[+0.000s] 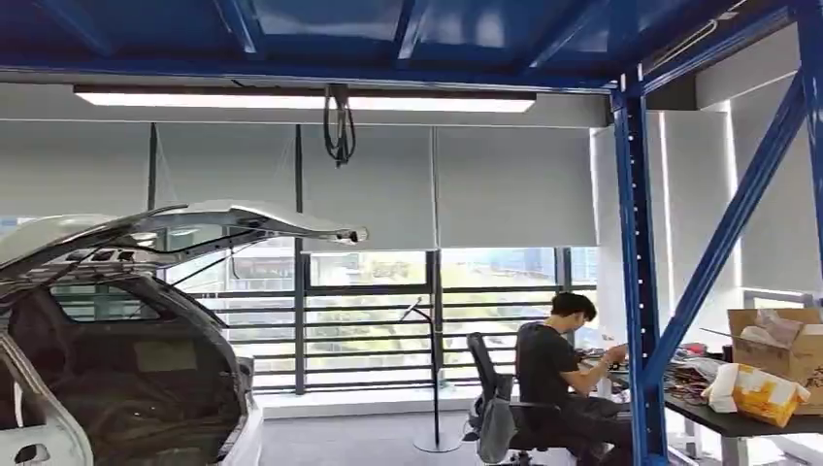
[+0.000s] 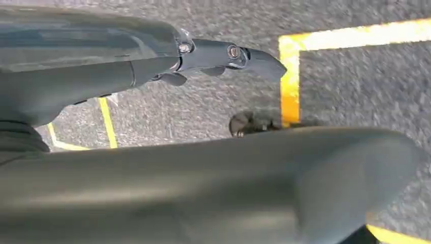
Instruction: Take the parts from the cabinet and place them on the table.
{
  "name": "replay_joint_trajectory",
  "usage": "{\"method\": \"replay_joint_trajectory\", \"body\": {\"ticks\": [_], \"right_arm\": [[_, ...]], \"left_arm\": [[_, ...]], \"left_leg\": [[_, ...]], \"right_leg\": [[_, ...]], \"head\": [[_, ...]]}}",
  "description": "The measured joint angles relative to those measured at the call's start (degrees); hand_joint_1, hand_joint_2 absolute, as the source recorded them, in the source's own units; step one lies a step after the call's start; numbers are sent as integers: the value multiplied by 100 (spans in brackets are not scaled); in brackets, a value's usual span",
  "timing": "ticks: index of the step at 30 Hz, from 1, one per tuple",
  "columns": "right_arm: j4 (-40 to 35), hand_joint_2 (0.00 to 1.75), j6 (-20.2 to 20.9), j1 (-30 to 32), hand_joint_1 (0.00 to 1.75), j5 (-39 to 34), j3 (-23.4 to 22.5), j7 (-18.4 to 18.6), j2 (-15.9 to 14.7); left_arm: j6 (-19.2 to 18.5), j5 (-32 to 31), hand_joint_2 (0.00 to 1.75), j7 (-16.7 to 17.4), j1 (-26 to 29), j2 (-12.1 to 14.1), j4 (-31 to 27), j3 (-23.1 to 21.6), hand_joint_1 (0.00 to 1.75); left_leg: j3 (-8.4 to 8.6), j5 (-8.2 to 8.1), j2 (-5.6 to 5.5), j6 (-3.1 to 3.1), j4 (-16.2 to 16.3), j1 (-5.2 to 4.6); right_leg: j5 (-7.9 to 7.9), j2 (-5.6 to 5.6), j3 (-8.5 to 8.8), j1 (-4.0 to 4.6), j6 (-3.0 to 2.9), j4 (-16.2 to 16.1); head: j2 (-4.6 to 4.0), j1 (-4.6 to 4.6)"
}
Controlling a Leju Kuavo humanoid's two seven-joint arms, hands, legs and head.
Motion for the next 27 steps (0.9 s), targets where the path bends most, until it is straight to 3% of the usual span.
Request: {"method": "replay_joint_trajectory", "body": {"ticks": [1,3,4,6,8,9,10,12,13,14,15,16,18,19,20,22,23,24,25,26,27], "right_arm": [[0,175,2,10,175,0,-2,-4,-2],[-18,175,11,19,175,-2,-22,-17,-4],[-26,175,26,20,175,-2,-31,-20,-4],[-26,175,68,13,175,-11,-35,-24,-7],[-24,175,122,17,175,-20,-31,-24,-7],[-20,175,131,14,175,-22,-31,-24,-11],[-13,175,147,5,175,-26,-31,-22,-11],[11,175,162,-8,175,-28,-20,-20,-17],[26,175,179,-12,175,-35,-13,-20,-22],[41,175,194,-10,175,-44,-2,-15,-24],[61,175,203,-14,175,-55,15,-11,-26],[70,175,216,-21,175,-68,31,4,-26],[70,175,243,-59,175,-87,59,18,-26],[70,175,245,-88,175,-96,74,22,-26],[70,175,247,-117,175,-103,87,22,-26],[72,175,247,-129,175,-136,101,28,-26],[74,175,247,-128,175,-164,114,37,-26],[81,175,247,-130,175,-203,127,42,-26],[94,175,247,-135,175,-249,133,42,-22],[96,175,247,-140,175,-271,133,42,-22],[112,175,249,-127,175,-286,138,46,-22]], "left_arm": [[9,0,0,4,10,15,0,4,0],[24,-4,0,7,-1,42,0,9,0],[35,-9,0,11,-18,48,0,9,0],[42,-22,0,24,-12,57,0,11,0],[46,-46,0,24,18,57,0,9,0],[46,-46,0,24,18,57,0,9,0],[46,-48,0,24,3,57,0,9,0],[46,-52,0,22,0,57,0,9,0],[52,-57,0,22,3,57,0,9,0],[57,-63,0,22,6,57,0,9,0],[57,-88,0,22,5,57,0,9,0],[57,-107,0,22,4,57,0,9,0],[55,-116,0,28,4,57,0,9,0],[48,-124,0,39,6,39,2,9,0],[50,-131,0,39,2,41,0,9,0],[41,-160,0,46,-1,41,0,9,0],[39,-164,0,57,8,41,0,9,0],[33,-171,0,63,11,57,0,9,0],[3,-192,0,79,14,55,0,9,0],[-13,-219,0,81,13,52,0,7,0],[-11,-223,0,85,11,52,0,4,0]], "left_leg": [[153,237,0,15,-347,-2],[624,750,-1,53,-1344,1],[694,714,-11,48,-1526,-17],[643,747,-17,69,-1542,-42],[614,814,-21,147,-1532,-66],[594,866,-5,182,-1562,-27],[528,927,9,236,-1559,-30],[431,1011,24,295,-1552,-49],[380,1049,32,306,-1549,-65],[327,1084,36,311,-1548,-78],[271,1128,36,312,-1545,-93],[225,1165,35,312,-1544,-109],[173,1224,30,305,-1544,-135],[158,1246,31,290,-1544,-134],[135,1276,32,257,-1540,-148],[94,1365,33,184,-1551,-92],[88,1400,32,150,-1562,-95],[58,1343,21,128,-1541,-101],[10,1136,11,95,-1450,-100],[-89,826,11,75,-1156,-82],[-190,541,10,49,-790,-57]], "right_leg": [[8,4,-1,1,-8,0],[36,11,0,0,24,3],[63,14,-13,26,64,14],[129,11,-54,17,138,18],[208,14,-45,0,221,-23],[167,13,-75,-12,241,-5],[-125,4,-110,-16,279,151],[-768,2,-307,-22,304,942],[-978,2,-399,-21,319,1364],[-1054,2,-416,-21,321,1628],[-988,2,-304,-18,313,1617],[-836,2,-65,-14,294,1347],[-515,8,630,29,185,326],[-530,10,909,72,101,-103],[-538,-6,989,77,89,-300],[-494,5,947,126,70,-318],[-454,2,935,133,31,-340],[-376,-32,919,62,-22,-444],[-313,-56,871,61,-60,-447],[-270,-60,797,59,-94,-441],[-229,-65,735,61,-87,-436]], "head": [[0,0],[0,2],[0,0],[0,0],[0,0],[0,0],[0,0],[0,0],[0,0],[0,0],[0,0],[0,0],[0,0],[0,2],[0,0],[0,0],[0,0],[0,-2],[0,0],[2,2],[0,0]]}}
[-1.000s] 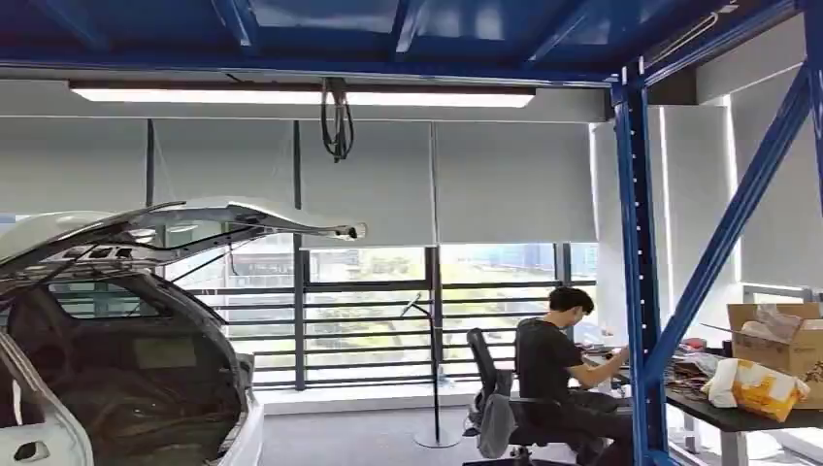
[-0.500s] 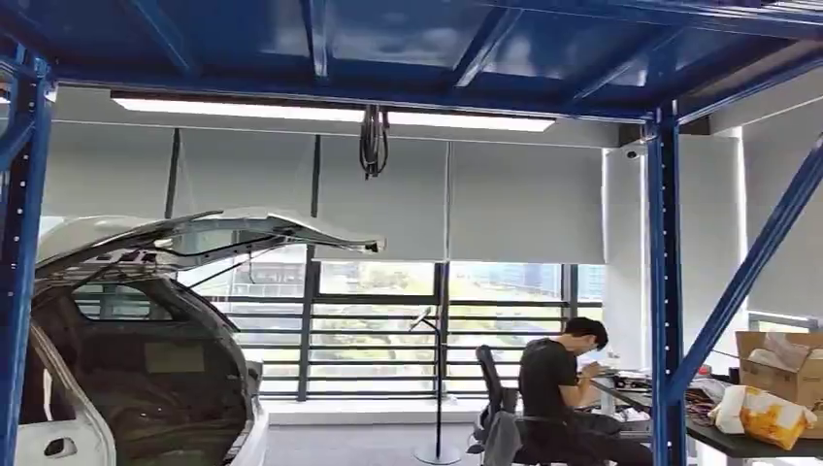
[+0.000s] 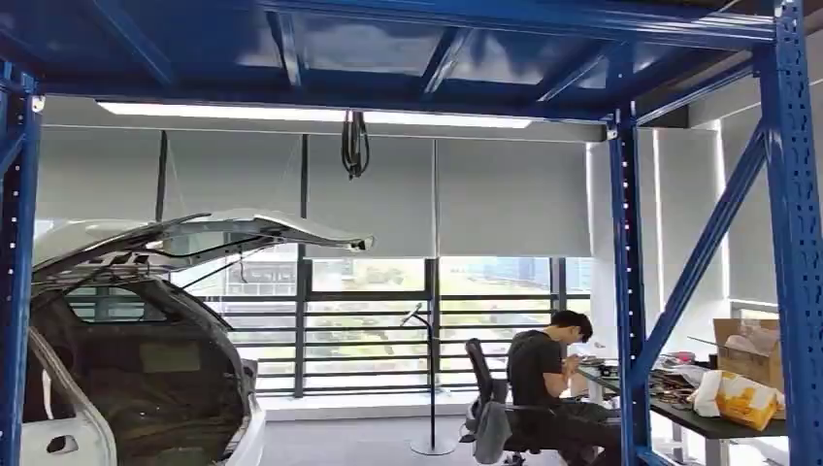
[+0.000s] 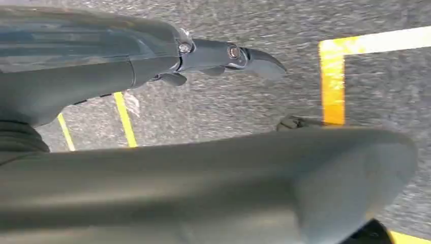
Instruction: Take the parts from the cabinet and place them on the table.
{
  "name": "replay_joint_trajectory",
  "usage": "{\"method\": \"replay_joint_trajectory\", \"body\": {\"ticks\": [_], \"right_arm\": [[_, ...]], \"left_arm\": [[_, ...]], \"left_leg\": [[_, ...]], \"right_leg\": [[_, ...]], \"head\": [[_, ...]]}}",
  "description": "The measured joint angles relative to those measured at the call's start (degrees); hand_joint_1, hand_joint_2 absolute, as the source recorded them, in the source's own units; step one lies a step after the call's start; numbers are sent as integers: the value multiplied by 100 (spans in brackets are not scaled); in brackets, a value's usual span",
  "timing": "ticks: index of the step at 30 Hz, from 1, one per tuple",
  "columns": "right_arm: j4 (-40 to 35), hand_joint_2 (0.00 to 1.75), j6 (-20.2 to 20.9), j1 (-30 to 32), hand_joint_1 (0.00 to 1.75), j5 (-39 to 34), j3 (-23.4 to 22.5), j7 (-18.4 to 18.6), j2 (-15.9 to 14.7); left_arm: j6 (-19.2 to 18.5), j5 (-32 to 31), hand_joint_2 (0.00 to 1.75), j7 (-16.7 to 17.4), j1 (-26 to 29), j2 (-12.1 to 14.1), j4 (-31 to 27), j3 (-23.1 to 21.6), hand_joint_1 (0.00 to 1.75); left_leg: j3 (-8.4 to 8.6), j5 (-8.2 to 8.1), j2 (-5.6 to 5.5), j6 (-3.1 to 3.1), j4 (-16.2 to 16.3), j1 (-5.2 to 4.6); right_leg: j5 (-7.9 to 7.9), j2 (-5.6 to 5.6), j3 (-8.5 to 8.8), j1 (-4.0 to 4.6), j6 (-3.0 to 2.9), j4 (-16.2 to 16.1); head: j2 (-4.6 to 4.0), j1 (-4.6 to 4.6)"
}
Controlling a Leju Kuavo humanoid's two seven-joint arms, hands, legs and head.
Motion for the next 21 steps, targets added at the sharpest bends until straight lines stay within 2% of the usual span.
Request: {"method": "replay_joint_trajectory", "body": {"ticks": [1,2,3,4,5,6,7,8,9,11,12,13,14,16,17,18,19,20,21], "right_arm": [[17,175,15,21,175,-2,11,0,0],[33,175,26,41,175,0,28,-2,-2],[37,175,31,73,175,9,50,-9,-2],[37,175,31,108,175,22,68,-15,-7],[37,175,31,129,175,35,81,-22,-13],[37,175,30,132,175,33,89,-37,-15],[37,175,37,126,175,17,94,-70,-22],[33,175,48,122,175,-8,94,-103,-33],[28,175,59,128,175,-15,98,-123,-33],[28,175,85,152,175,-31,116,-138,-35],[31,175,96,166,175,-35,125,-140,-42],[31,175,103,181,175,-39,140,-142,-55],[33,175,107,185,175,-39,155,-144,-63],[35,175,107,200,175,-48,170,-164,-68],[37,175,111,215,175,-52,175,-186,-68],[39,175,116,232,175,-52,179,-199,-68],[39,175,116,240,175,-48,184,-203,-68],[39,175,120,236,175,-46,190,-208,-68],[37,175,129,216,175,-46,195,-212,-66]], "left_arm": [[0,-13,0,0,-2,4,0,0,0],[0,-26,0,0,-3,4,0,0,0],[0,-39,0,0,-8,4,0,0,0],[0,-48,0,-2,-7,7,0,0,0],[-2,-63,0,-2,-6,9,0,0,0],[-13,-76,0,-6,-11,11,0,-2,0],[-20,-92,0,-15,-24,11,0,-4,0],[-26,-118,0,-20,-35,15,0,-9,0],[-28,-122,0,-22,-47,17,0,-11,0],[-33,-125,0,-17,-28,22,0,-11,0],[-33,-125,0,-15,-12,20,0,-11,0],[-33,-125,0,-13,-18,20,0,-13,0],[-33,-125,0,-13,-19,22,0,-13,0],[-28,-129,0,4,-14,22,0,-13,0],[-24,-129,0,26,-12,22,0,-13,0],[-15,-129,0,50,-10,22,0,-13,0],[-17,-131,0,59,-9,22,0,-13,0],[-17,-133,0,59,-9,22,0,-13,0],[-20,-138,0,59,-11,22,0,-11,0]], "left_leg": [[-93,-268,1,-34,431,15],[-142,-359,1,-64,763,29],[-100,-269,2,-88,854,53],[46,-60,3,-117,718,80],[305,192,3,-152,352,107],[581,344,3,-183,-68,131],[887,281,-5,-221,-545,168],[1005,185,-42,-189,-785,123],[975,138,-46,-117,-794,133],[917,174,-46,-36,-755,92],[861,231,-30,52,-789,110],[831,286,3,130,-785,112],[764,347,6,191,-784,103],[624,463,15,239,-777,59],[551,519,23,252,-771,33],[472,576,26,262,-764,5],[397,630,27,266,-760,-21],[330,679,26,267,-759,-44],[276,735,24,268,-758,-65]], "right_leg": [[51,-13,-67,2,1,5],[106,-19,-150,-2,12,18],[148,-21,-227,-10,29,38],[183,-23,-316,-24,55,75],[211,-23,-417,-49,90,138],[226,-20,-499,-70,115,204],[238,-15,-586,-66,147,292],[253,-7,-665,-48,186,372],[297,-10,-694,-37,235,383],[400,-3,-722,-53,312,366],[423,13,-732,-63,347,372],[214,19,-785,-87,369,451],[-133,24,-858,-88,377,709],[-756,23,-1046,-89,390,1550],[-890,24,-1102,-88,387,1919],[-844,24,-1069,-86,377,2120],[-670,24,-922,-78,353,2046],[-473,26,-685,-63,314,1766],[-316,32,-368,-35,255,1330]], "head": [[0,0],[0,0],[0,0],[0,0],[0,0],[0,0],[0,0],[0,2],[0,0],[0,0],[0,0],[0,-2],[0,0],[0,-2],[0,0],[0,-2],[0,-2],[0,-2],[0,-2]]}}
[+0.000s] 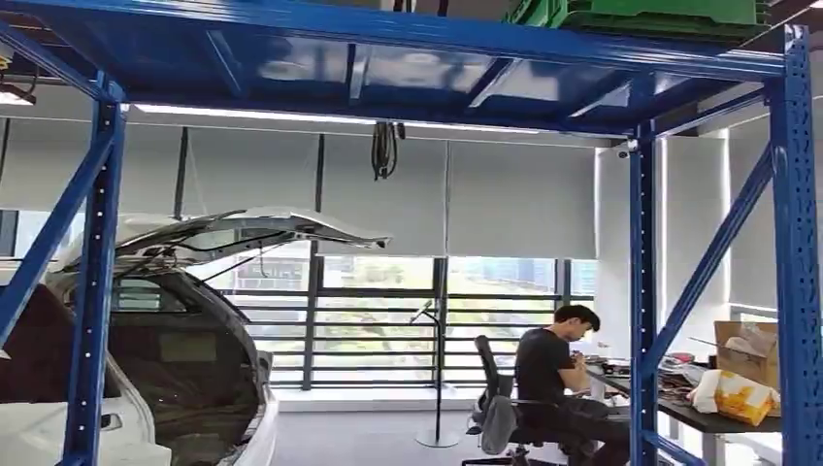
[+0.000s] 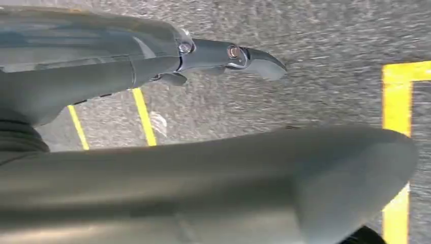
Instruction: Take the parts from the cabinet and place them on the table.
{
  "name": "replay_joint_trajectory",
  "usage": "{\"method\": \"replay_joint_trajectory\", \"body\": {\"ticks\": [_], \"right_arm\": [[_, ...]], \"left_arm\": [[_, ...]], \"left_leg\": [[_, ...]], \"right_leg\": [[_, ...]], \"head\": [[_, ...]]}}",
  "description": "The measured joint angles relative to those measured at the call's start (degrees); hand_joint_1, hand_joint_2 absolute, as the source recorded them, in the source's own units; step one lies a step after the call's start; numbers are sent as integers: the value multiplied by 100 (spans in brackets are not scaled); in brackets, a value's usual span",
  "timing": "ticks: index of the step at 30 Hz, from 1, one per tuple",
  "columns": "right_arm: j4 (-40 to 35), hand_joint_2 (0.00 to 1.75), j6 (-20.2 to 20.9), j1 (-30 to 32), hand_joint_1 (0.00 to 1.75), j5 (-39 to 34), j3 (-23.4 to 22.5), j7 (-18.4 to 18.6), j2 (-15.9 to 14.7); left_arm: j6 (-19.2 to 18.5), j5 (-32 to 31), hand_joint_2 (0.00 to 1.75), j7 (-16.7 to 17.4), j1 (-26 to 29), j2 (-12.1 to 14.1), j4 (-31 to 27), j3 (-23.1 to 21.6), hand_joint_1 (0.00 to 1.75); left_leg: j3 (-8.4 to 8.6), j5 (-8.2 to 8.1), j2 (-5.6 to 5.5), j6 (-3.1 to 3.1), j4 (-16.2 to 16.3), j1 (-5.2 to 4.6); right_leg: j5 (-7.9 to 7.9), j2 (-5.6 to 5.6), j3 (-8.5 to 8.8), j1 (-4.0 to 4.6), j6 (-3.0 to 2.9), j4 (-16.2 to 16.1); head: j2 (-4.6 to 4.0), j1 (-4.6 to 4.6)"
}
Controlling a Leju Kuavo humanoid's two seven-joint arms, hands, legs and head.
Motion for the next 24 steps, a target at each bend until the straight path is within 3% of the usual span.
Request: {"method": "replay_joint_trajectory", "body": {"ticks": [1,2,3,4,6,7,8,9,10,11,12,13,14,15,16,17,18,20,22,23,24], "right_arm": [[-4,175,11,-34,175,0,4,-2,6],[-33,175,22,-66,175,0,7,-2,9],[-61,175,35,-106,175,0,7,-2,13],[-66,175,37,-128,175,-2,7,-2,22],[-68,175,46,-131,175,0,7,0,24],[-66,175,57,-134,175,-4,11,2,31],[-68,175,66,-138,175,-13,11,4,44],[-68,175,85,-132,175,-50,11,9,50],[-68,175,101,-128,175,-74,11,20,52],[-66,175,109,-124,175,-96,11,22,52],[-61,175,118,-116,175,-129,11,22,52],[-57,175,133,-111,175,-164,11,24,50],[-52,175,155,-110,175,-201,11,31,50],[-50,175,171,-111,175,-230,9,33,50],[-50,175,177,-112,175,-260,9,35,50],[-50,175,188,-120,175,-284,2,35,50],[-50,175,195,-133,175,-295,0,42,52],[-55,175,203,-130,175,-315,-7,44,50],[-55,175,221,-117,175,-326,-28,50,46],[-57,175,225,-126,175,-332,-35,50,46],[-57,175,225,-128,175,-343,-42,50,46]], "left_arm": [[-7,0,0,0,-5,-2,0,-2,0],[-22,-4,0,-2,-6,-18,0,-2,0],[-35,-7,0,-15,-1,-17,0,0,0],[-53,-9,0,-24,-9,-17,0,-2,0],[-66,-35,0,-46,-7,-17,0,-2,0],[-68,-42,0,-57,-9,-17,0,-2,0],[-81,-42,0,-72,4,-26,2,-2,0],[-85,-44,0,-81,7,-31,0,-2,0],[-79,-42,0,-85,3,-31,0,-2,0],[-74,-42,0,-92,0,-31,2,-2,0],[-68,-42,0,-94,-1,-31,2,-2,0],[-59,-39,0,-96,1,-31,0,-2,0],[-55,-31,0,-101,4,-28,0,-2,0],[-52,-26,0,-101,4,-28,0,-2,0],[-48,-22,0,-103,3,-28,0,-2,0],[-46,0,0,-105,5,-31,0,-2,0],[-46,4,0,-107,4,-31,0,0,0],[-46,7,0,-107,0,-31,0,5,0],[-46,7,0,-111,-6,-44,0,5,0],[-46,7,0,-116,-3,-44,0,5,0],[-46,7,0,-120,3,-44,0,5,0]], "left_leg": [[-36,46,-1,-2,1,-4],[-66,84,-9,-28,10,-33],[-89,151,-5,-65,4,-26],[-117,209,-3,-94,-14,-2],[-164,284,-7,-160,-32,8],[-205,158,-16,-184,24,18],[-249,-98,-19,-214,173,30],[-365,-499,-18,-243,570,55],[-477,-788,-19,-270,994,63],[-576,-935,-18,-297,1390,66],[-607,-902,-18,-312,1660,75],[-534,-753,-18,-328,1676,88],[-357,-521,-19,-342,1469,106],[-62,-328,-30,-353,1048,123],[292,-248,-110,-361,506,144],[574,-301,-284,-357,106,172],[617,-379,-311,-308,-22,168],[583,-459,-263,-247,-68,148],[533,-409,-153,-148,-88,187],[518,-388,-121,-113,-88,181],[504,-370,-74,-83,-87,170]], "right_leg": [[39,12,391,40,-86,-544],[-41,18,750,104,-152,-1053],[-110,14,855,90,-156,-1324],[-77,25,821,125,-157,-1325],[-26,17,777,133,-213,-1408],[57,-30,734,92,-266,-1425],[98,-24,680,86,-309,-1424],[158,-26,606,88,-323,-1419],[208,-30,545,90,-323,-1416],[256,-40,477,91,-322,-1413],[312,-16,408,89,-304,-1408],[354,1,348,84,-289,-1400],[390,17,277,80,-269,-1378],[415,48,216,69,-243,-1343],[423,67,163,65,-227,-1283],[414,86,80,84,-207,-1214],[432,129,23,94,-177,-1141],[495,203,-75,88,-89,-1092],[474,245,-155,69,-31,-1036],[303,176,-225,76,4,-869],[49,125,-367,58,36,-488]], "head": [[0,2],[0,2],[0,7],[0,4],[0,4],[0,4],[2,7],[0,5],[0,4],[0,7],[0,4],[0,6],[0,7],[0,4],[0,4],[0,4],[0,2],[0,4],[0,4],[0,2],[0,2]]}}
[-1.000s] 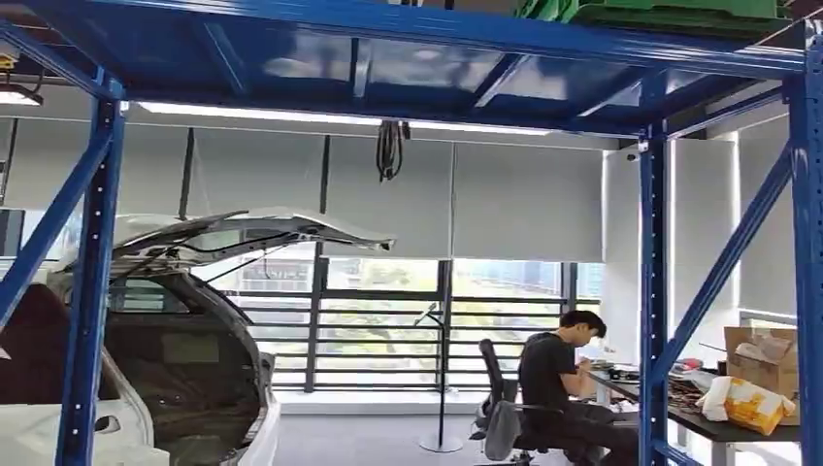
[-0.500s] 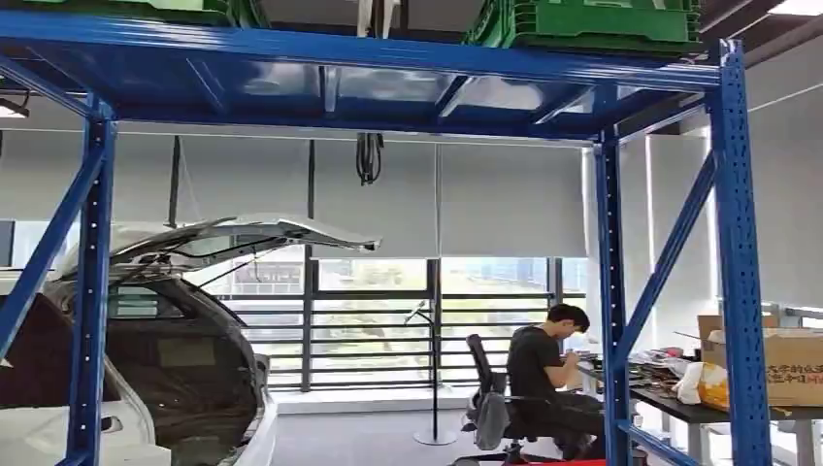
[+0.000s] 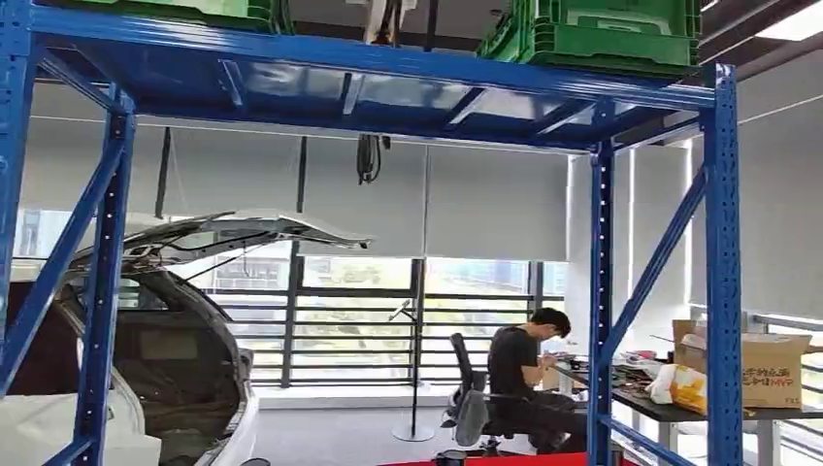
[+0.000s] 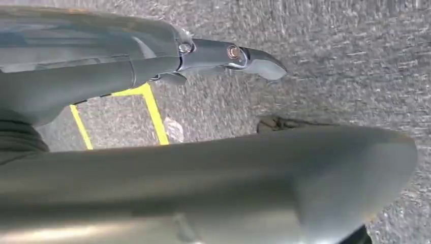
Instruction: Take the parts from the cabinet and place them on the table.
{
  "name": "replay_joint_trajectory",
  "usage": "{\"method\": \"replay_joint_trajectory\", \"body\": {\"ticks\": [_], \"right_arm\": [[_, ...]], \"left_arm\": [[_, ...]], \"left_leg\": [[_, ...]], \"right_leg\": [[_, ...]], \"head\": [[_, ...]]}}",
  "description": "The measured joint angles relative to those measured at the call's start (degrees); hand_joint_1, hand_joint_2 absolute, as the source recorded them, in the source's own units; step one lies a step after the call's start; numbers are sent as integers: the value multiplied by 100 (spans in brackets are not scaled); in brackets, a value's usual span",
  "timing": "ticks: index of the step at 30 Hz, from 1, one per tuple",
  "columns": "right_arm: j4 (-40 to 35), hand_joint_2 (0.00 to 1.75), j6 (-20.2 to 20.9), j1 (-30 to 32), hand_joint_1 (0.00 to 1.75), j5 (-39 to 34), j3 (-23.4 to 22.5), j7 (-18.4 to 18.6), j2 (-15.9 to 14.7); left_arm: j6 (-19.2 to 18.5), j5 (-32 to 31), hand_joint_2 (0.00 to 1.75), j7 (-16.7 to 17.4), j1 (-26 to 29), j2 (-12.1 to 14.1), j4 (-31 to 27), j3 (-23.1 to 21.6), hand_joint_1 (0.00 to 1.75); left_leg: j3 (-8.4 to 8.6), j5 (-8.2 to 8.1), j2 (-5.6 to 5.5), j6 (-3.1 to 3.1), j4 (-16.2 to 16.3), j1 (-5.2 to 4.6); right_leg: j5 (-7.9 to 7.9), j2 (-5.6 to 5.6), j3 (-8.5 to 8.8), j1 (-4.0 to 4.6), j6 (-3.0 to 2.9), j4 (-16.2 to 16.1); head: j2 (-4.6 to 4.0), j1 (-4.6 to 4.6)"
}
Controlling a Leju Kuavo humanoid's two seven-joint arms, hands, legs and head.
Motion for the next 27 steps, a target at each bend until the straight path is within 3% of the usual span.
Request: {"method": "replay_joint_trajectory", "body": {"ticks": [2,3,4,5,6,7,8,9,12,13,14,15,17,18,19,20,21,22,23,24,27], "right_arm": [[4,175,4,17,175,-20,-2,4,0],[9,175,7,28,175,-37,-2,20,0],[18,175,11,33,175,-50,0,31,0],[20,175,15,32,175,-63,-2,35,0],[20,175,20,28,175,-79,-4,35,-2],[17,175,30,25,175,-100,-11,37,-2],[15,175,57,19,175,-125,-24,48,-4],[15,175,68,18,175,-157,-35,57,-4],[15,175,109,43,175,-219,-72,85,-37],[13,175,116,47,175,-229,-90,87,-46],[13,175,116,41,175,-243,-101,87,-52],[13,175,116,41,175,-251,-107,90,-52],[13,175,118,93,175,-253,-109,103,-57],[15,175,118,128,175,-253,-116,111,-61],[15,175,118,156,175,-251,-122,120,-63],[15,175,118,171,175,-249,-131,127,-70],[13,175,118,172,175,-251,-138,129,-74],[11,175,118,171,175,-256,-142,136,-79],[4,175,120,173,175,-266,-146,140,-83],[-6,175,122,167,175,-282,-151,150,-94],[-65,175,142,209,175,-297,-157,203,-105]], "left_arm": [[0,-4,0,-2,6,0,0,0,0],[0,-7,0,-7,7,0,0,0,0],[0,-7,0,-11,6,0,0,0,0],[0,-9,0,-18,5,0,0,0,0],[0,-9,0,-22,0,0,0,0,0],[0,-15,0,-28,-8,0,0,0,0],[0,-15,0,-39,-7,-2,2,0,0],[0,-20,0,-52,-15,-2,0,0,0],[-2,-50,0,-57,-17,-2,0,0,0],[-4,-55,0,-61,-25,-2,0,0,0],[-7,-57,0,-66,-28,-2,0,0,0],[-20,-59,0,-70,-28,-9,2,0,0],[-20,-66,0,-72,-13,-13,2,0,0],[-20,-66,0,-74,-5,-13,2,0,0],[-20,-66,0,-74,5,-13,2,0,0],[-17,-66,0,-77,8,-13,2,0,0],[-15,-66,0,-81,4,-13,2,0,0],[-9,-66,0,-83,-3,-13,2,0,0],[0,-66,0,-83,-3,-13,2,0,0],[11,-66,0,-83,-7,-26,2,2,0],[85,-55,0,-61,-8,-39,2,9,0]], "left_leg": [[-41,24,96,35,6,-29],[-53,33,139,43,8,-39],[-59,39,185,43,8,-47],[-57,41,223,41,8,-57],[-47,41,263,40,9,-64],[-33,40,299,38,8,-75],[-40,40,327,33,8,-84],[-69,43,351,0,26,-116],[-92,70,470,-74,9,-120],[-107,9,454,-107,26,-115],[-147,-112,274,-126,139,-102],[-284,-318,169,-136,447,-92],[-700,-729,109,-157,1371,-84],[-860,-803,101,-164,1704,-85],[-899,-745,99,-170,1777,-83],[-811,-556,95,-172,1573,-79],[-628,-283,82,-172,1161,-66],[-406,4,18,-174,653,-44],[-268,101,-205,-165,322,-10],[-246,62,-327,-161,247,7],[-277,12,-217,-100,229,-36]], "right_leg": [[-438,-37,-369,-29,41,961],[-492,-45,-446,-36,50,1211],[-434,-55,-385,-38,51,1178],[-278,-72,-199,-37,41,902],[-47,-101,94,-32,16,402],[197,-202,428,-15,-41,-197],[214,-383,592,22,-86,-547],[215,-395,603,63,-103,-616],[203,-279,544,64,-146,-637],[251,-251,575,3,-218,-714],[269,-225,567,5,-246,-728],[278,-192,550,5,-270,-727],[287,-116,529,20,-290,-722],[288,-70,518,25,-291,-713],[288,-17,515,25,-291,-701],[287,40,516,24,-289,-687],[284,99,517,22,-285,-670],[272,158,516,20,-267,-640],[252,209,477,14,-236,-594],[240,258,415,51,-212,-521],[299,392,302,7,-120,-505]], "head": [[0,0],[0,0],[0,0],[0,0],[0,0],[0,0],[0,2],[0,0],[0,2],[0,2],[0,2],[0,2],[0,2],[0,2],[0,2],[0,2],[0,2],[0,2],[0,2],[0,2],[0,0]]}}
